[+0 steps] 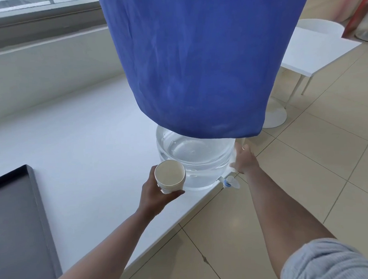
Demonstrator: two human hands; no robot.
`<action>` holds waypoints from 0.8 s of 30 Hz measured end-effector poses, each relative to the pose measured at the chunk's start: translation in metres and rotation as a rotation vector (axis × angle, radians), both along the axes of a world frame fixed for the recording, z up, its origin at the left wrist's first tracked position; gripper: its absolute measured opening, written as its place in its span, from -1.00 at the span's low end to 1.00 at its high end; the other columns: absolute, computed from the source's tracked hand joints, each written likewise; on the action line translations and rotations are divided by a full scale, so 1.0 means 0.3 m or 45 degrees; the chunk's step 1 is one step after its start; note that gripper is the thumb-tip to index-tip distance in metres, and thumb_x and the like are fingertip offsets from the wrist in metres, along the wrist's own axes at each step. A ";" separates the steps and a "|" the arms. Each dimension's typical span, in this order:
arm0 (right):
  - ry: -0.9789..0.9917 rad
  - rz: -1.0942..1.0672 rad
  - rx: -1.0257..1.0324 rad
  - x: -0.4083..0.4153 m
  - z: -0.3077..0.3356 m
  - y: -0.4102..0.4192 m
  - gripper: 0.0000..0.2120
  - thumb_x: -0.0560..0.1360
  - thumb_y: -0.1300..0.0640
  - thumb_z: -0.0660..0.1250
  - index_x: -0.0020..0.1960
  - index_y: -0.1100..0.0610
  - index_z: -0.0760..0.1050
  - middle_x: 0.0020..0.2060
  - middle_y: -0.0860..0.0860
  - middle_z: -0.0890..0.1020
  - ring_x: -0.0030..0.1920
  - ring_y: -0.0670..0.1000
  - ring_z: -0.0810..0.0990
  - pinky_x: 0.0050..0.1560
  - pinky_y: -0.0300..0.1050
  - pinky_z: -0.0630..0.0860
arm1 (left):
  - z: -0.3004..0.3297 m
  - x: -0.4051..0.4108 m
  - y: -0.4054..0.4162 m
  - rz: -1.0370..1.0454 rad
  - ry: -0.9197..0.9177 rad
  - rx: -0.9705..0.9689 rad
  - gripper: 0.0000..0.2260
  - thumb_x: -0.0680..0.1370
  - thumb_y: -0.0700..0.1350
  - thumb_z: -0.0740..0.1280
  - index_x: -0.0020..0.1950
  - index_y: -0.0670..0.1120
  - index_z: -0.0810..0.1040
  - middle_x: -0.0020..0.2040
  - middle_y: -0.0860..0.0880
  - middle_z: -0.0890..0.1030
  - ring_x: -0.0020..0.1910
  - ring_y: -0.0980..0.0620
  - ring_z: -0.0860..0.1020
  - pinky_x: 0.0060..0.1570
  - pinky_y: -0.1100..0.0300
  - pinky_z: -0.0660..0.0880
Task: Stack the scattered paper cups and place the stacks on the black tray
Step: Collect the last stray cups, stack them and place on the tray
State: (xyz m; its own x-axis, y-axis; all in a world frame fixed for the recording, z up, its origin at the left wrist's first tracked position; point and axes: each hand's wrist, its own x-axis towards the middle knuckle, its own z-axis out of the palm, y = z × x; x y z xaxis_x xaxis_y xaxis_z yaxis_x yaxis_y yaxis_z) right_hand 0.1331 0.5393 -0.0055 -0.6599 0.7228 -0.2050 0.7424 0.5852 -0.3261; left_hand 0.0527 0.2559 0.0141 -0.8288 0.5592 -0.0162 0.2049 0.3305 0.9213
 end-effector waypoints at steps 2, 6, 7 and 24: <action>0.039 -0.015 0.038 0.004 -0.009 -0.016 -0.50 0.44 0.21 0.38 0.30 0.18 0.25 0.22 0.22 0.36 0.14 0.25 0.46 0.09 0.01 0.45 | -0.001 0.003 0.002 0.005 -0.003 0.002 -0.37 0.12 0.05 0.55 0.09 0.24 0.35 -0.02 0.30 0.55 0.01 0.28 0.52 -0.13 0.37 0.43; 0.192 -0.128 0.048 0.035 -0.022 -0.026 -0.52 0.38 0.21 0.42 0.23 0.21 0.32 0.17 0.20 0.41 0.09 0.26 0.49 0.04 0.01 0.47 | 0.002 0.004 0.005 0.010 -0.023 0.000 -0.38 0.11 0.05 0.55 0.08 0.25 0.36 -0.03 0.30 0.55 0.00 0.29 0.52 -0.15 0.38 0.43; 0.285 -0.189 0.043 0.048 -0.022 -0.030 -0.52 0.36 0.21 0.44 0.20 0.21 0.33 0.16 0.20 0.42 0.06 0.26 0.50 0.02 0.01 0.47 | 0.003 0.004 0.004 0.008 -0.021 -0.003 -0.37 0.11 0.05 0.55 0.10 0.21 0.37 -0.03 0.29 0.55 0.00 0.27 0.52 -0.15 0.38 0.43; 1.618 -0.367 -1.845 0.333 0.073 -0.203 -0.54 0.29 0.11 0.45 0.16 0.10 0.43 0.02 0.07 0.59 -0.07 0.06 0.67 -0.18 -0.14 0.64 | 0.023 0.023 -0.048 -0.051 -0.078 0.001 -0.30 0.05 0.15 0.50 0.15 0.15 0.38 -0.01 0.27 0.54 0.00 0.28 0.49 -0.18 0.31 0.46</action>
State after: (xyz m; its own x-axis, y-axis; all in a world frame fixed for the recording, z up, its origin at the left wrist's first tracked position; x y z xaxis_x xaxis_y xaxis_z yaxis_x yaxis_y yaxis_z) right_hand 0.2331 0.4784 0.0165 -0.7917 0.5681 -0.2246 -0.2669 -0.6524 -0.7093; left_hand 0.0596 0.2416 0.0209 -0.8034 0.5918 -0.0653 0.1614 0.3221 0.9328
